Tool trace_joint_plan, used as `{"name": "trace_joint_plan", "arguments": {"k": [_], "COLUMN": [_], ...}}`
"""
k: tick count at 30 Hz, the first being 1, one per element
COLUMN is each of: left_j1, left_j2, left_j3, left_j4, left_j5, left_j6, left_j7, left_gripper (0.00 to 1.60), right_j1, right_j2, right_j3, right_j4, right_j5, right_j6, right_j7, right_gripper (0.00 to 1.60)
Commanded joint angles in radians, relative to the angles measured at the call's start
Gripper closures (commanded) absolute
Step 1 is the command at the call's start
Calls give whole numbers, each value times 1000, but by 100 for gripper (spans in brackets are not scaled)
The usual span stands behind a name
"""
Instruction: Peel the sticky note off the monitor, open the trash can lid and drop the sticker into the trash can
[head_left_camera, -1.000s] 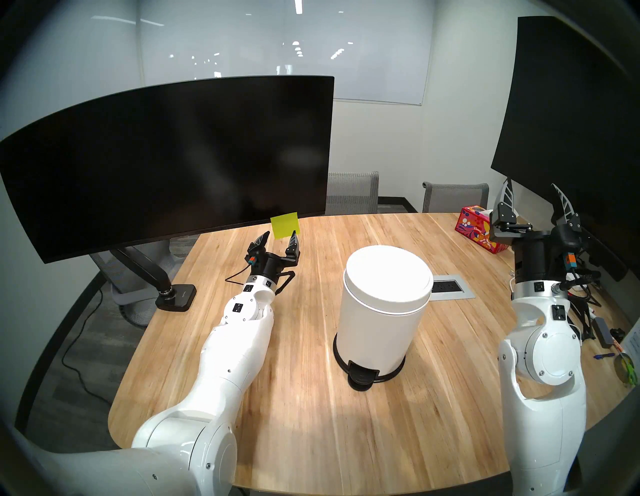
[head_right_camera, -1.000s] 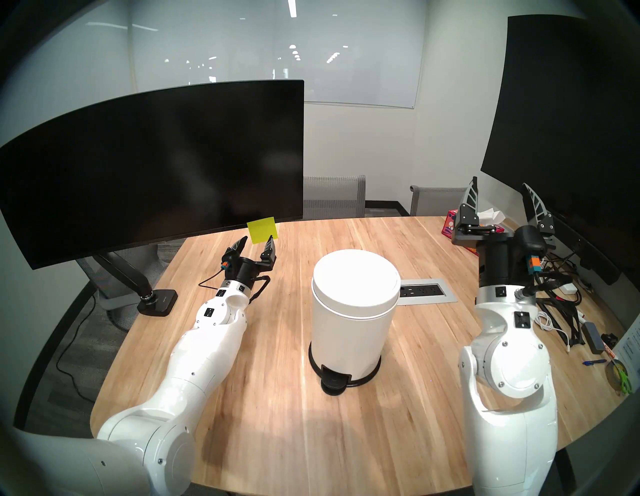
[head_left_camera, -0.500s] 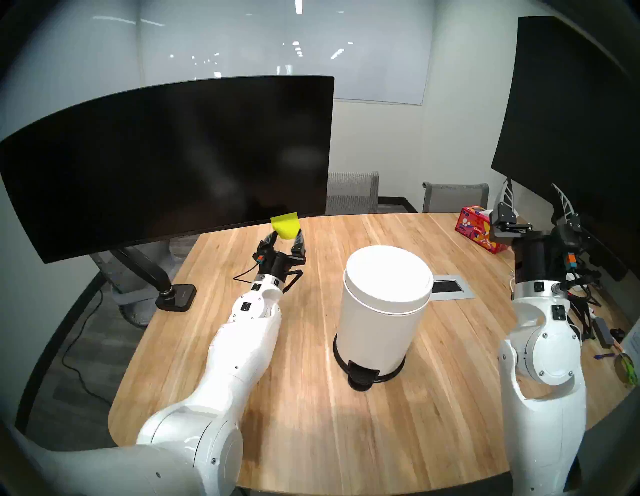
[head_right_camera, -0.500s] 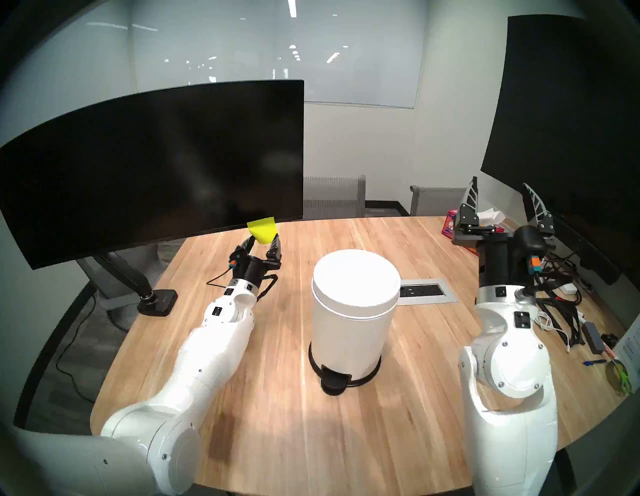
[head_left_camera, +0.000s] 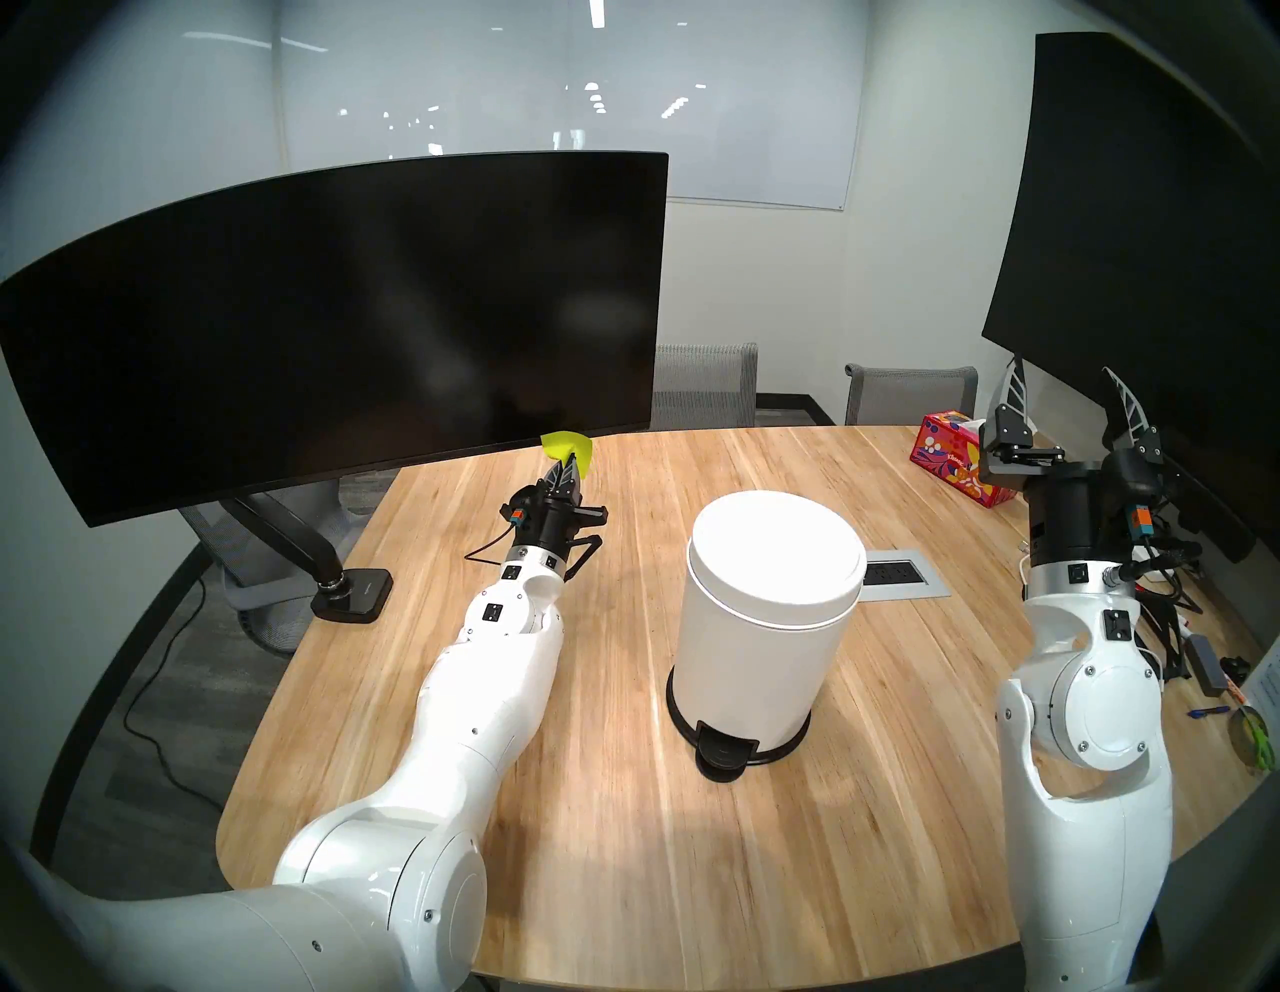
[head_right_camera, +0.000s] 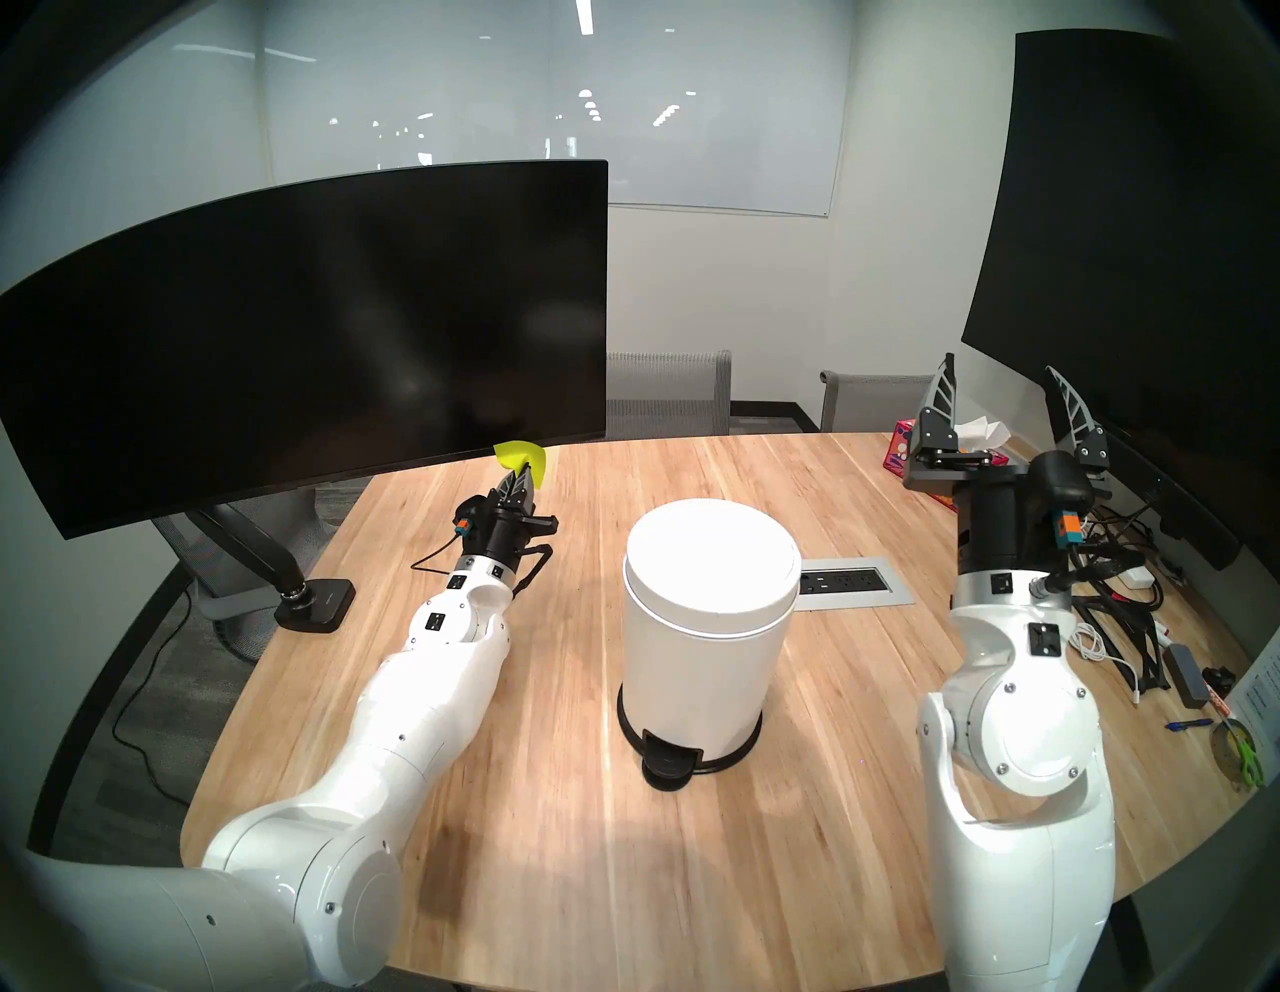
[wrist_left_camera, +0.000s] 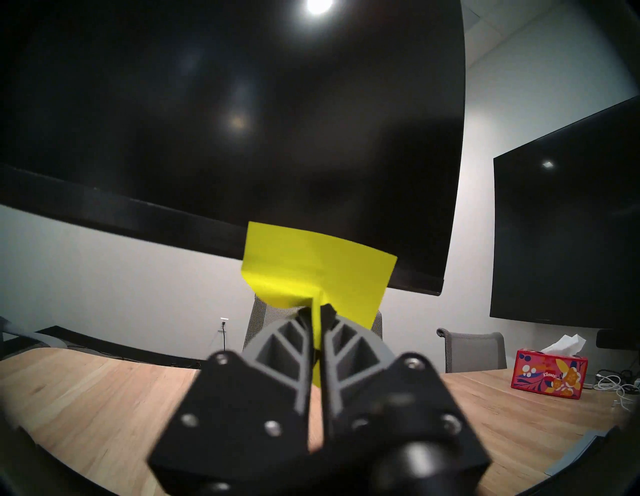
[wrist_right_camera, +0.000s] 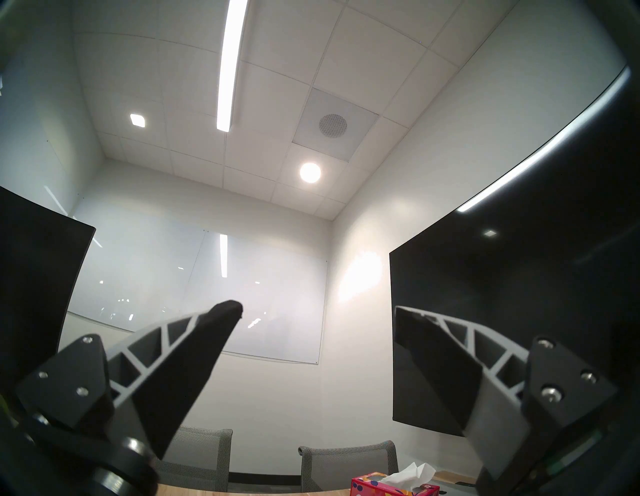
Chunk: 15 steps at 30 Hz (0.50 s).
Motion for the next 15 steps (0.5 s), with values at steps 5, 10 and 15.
{"name": "trace_joint_plan", "arguments": {"k": [5, 10, 15], "left_j1": [25, 75, 129], "left_j2": [-1, 2, 8], "left_j3": [-3, 0, 0], "left_j4": [-84, -157, -215], "left_j5": [-13, -3, -9], "left_j6": [-23, -37, -76], "left_j7": [-14, -7, -34], "left_gripper": [160, 160, 160], "right_j1": [3, 3, 4], "right_j2": [3, 2, 2], "right_j3": [1, 1, 0], "right_j4": [-21, -20, -19], "right_j5": [1, 1, 0], "right_j6": [-2, -2, -3], "right_j7": [2, 2, 2], "right_gripper": [0, 0, 0]}}
